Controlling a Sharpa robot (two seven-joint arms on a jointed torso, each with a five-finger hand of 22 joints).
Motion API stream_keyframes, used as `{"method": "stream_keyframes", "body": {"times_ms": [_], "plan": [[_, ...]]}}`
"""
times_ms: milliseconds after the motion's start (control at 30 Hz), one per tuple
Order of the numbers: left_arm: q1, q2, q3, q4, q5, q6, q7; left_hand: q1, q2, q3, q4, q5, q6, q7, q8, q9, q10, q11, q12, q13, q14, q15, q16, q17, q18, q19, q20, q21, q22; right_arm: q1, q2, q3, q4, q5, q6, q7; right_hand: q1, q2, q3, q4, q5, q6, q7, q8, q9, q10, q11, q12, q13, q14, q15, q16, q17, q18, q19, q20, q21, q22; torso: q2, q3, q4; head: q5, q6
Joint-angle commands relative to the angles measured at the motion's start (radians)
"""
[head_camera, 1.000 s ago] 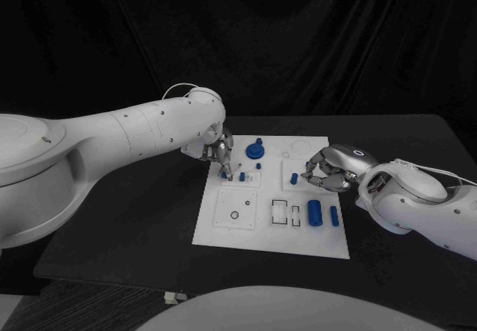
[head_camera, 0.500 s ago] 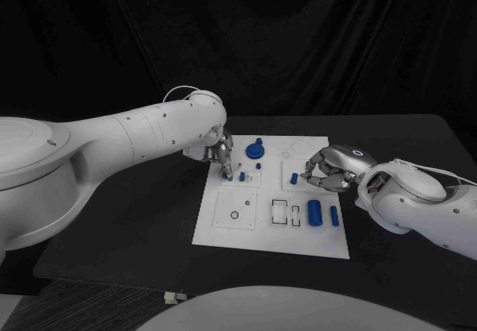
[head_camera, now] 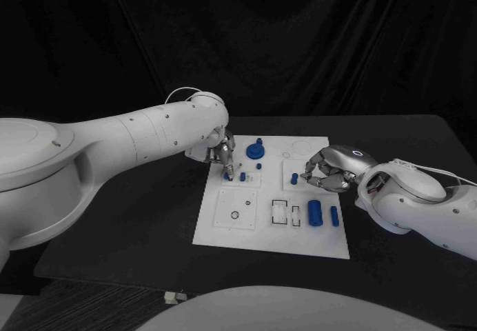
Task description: Assemble the parts on the task board
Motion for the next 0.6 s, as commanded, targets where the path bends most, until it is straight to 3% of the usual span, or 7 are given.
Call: {"method": "stream_keyframes", "body": {"times_ms": [33, 600], "plan": [[-0.006, 0.002, -0.001, -0.001, 0.005, -0.008, -0.005, -0.002, 0.006, 0.086, -0.041, 0.023, 0.01, -0.034, -0.011, 0.022, 0.104, 0.005, 0.016, 0.271, 0.114, -0.002, 0.014, 0.268, 0.034, -0.015, -0.004, -0.012, 0.212, -0.001, 0.001, 0.001, -0.001, -0.001, 0.006, -0.016, 0.017, 0.004, 0.022, -0.013, 0.027, -0.014, -0.001, -0.023, 0.003, 0.099, 0.013, -0.012, 0.252, 0.078, 0.006, -0.014, 0.108, -0.003, 0.028, 0.013, -0.013, 0.228, 0.0, 0.0002, 0.0, 0.0, 0.0], [-0.009, 0.003, 0.0, 0.003, 0.005, 0.004, 0.007, -0.005, 0.014, 0.089, -0.043, 0.023, 0.012, -0.033, -0.013, 0.023, 0.101, 0.006, 0.012, 0.269, 0.114, -0.001, 0.014, 0.268, 0.035, -0.018, -0.004, -0.016, 0.21, -0.002, 0.004, 0.001, -0.004, -0.001, 0.012, -0.016, 0.017, 0.004, 0.022, -0.013, 0.027, -0.014, -0.001, -0.024, 0.003, 0.099, 0.013, -0.012, 0.252, 0.078, 0.006, -0.014, 0.108, -0.003, 0.028, 0.013, -0.014, 0.227, 0.0, 0.0, -0.0001, 0.001, 0.0]]}}
